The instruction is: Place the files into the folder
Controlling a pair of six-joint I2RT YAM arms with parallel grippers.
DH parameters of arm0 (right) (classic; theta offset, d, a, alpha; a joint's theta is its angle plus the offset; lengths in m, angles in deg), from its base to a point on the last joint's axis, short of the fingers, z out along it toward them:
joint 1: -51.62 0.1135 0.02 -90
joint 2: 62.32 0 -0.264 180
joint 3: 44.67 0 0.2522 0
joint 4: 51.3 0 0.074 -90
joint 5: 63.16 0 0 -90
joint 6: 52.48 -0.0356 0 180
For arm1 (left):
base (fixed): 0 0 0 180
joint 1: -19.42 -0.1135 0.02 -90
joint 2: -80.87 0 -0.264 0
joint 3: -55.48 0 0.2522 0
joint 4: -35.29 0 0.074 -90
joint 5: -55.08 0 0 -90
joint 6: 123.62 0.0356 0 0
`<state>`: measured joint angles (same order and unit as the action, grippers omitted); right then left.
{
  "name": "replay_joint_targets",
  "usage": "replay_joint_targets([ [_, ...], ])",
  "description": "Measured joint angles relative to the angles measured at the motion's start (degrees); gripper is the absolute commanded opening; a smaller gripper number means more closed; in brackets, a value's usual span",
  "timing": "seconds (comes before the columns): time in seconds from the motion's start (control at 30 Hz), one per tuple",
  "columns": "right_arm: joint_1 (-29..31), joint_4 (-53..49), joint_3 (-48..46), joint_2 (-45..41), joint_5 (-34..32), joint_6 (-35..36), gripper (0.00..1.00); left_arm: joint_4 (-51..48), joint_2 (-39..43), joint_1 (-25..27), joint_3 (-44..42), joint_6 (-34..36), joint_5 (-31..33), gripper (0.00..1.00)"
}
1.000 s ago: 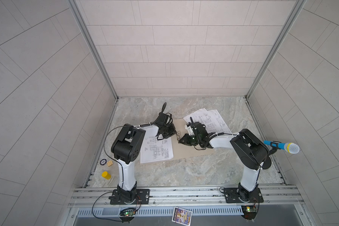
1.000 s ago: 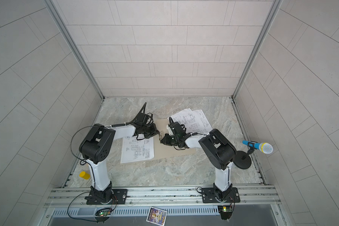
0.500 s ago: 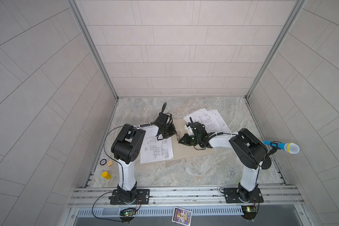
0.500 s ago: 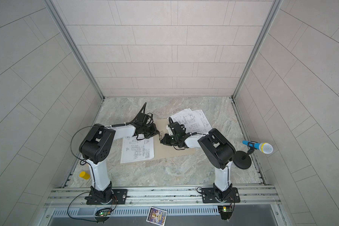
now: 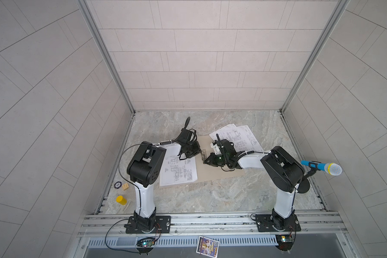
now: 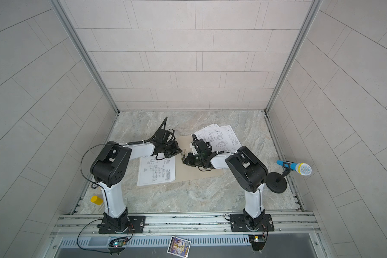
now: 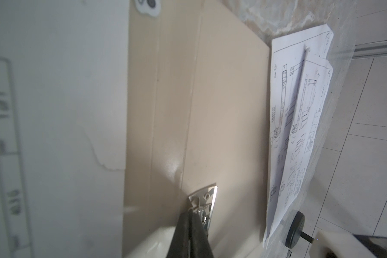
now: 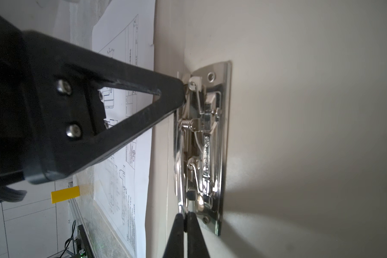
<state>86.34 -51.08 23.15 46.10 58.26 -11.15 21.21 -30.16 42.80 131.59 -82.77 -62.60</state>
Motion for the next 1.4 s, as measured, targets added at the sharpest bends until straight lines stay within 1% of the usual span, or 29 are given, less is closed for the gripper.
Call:
replay_joint_targets([
  [0.17, -0.1, 0.5, 0.4, 0.7, 0.6, 0.2, 0.04, 0.0, 0.0, 0.0, 0.0, 0.2, 0.5, 0.03],
  [0.27, -0.1, -0.5, 1.0, 0.7, 0.6, 1.0, 0.0, 0.0, 0.0, 0.0, 0.0, 0.2, 0.6, 0.02],
  [0.57, 0.0, -4.5, 3.2, 1.1, 0.2, 4.0, 0.0, 0.0, 0.0, 0.0, 0.0, 0.2, 0.7, 0.03],
  [0.8, 0.5, -7.8, 5.2, 1.6, -1.5, 6.8, 0.0, 0.0, 0.0, -0.1, 0.0, 0.3, 0.9, 0.03],
  [1.0, 0.8, -8.5, 5.6, 1.7, -2.4, 7.9, 0.0, 0.0, 0.0, -0.1, 0.0, 0.3, 0.9, 0.03],
  [1.07, 0.8, -8.0, 5.4, 1.7, -2.3, 7.7, 0.08, 0.0, 0.0, -0.1, 0.0, 0.4, 0.9, 0.03],
  [1.1, 0.8, -7.7, 5.3, 1.7, -2.1, 7.5, 0.15, 0.0, 0.0, -0.1, 0.0, 0.4, 0.9, 0.03],
  [1.13, 0.8, -7.2, 5.1, 1.7, -1.9, 7.1, 0.18, 0.0, 0.0, -0.1, 0.0, 0.3, 0.9, 0.03],
  [1.27, 0.9, -5.2, 4.0, 1.7, -1.2, 5.8, 0.2, 0.0, 0.0, -0.1, 0.0, 0.3, 0.8, 0.03],
  [1.4, 0.9, -4.7, 3.9, 1.7, -0.9, 4.9, 0.19, 0.0, 0.0, -0.1, 0.0, 0.4, 0.8, 0.03],
])
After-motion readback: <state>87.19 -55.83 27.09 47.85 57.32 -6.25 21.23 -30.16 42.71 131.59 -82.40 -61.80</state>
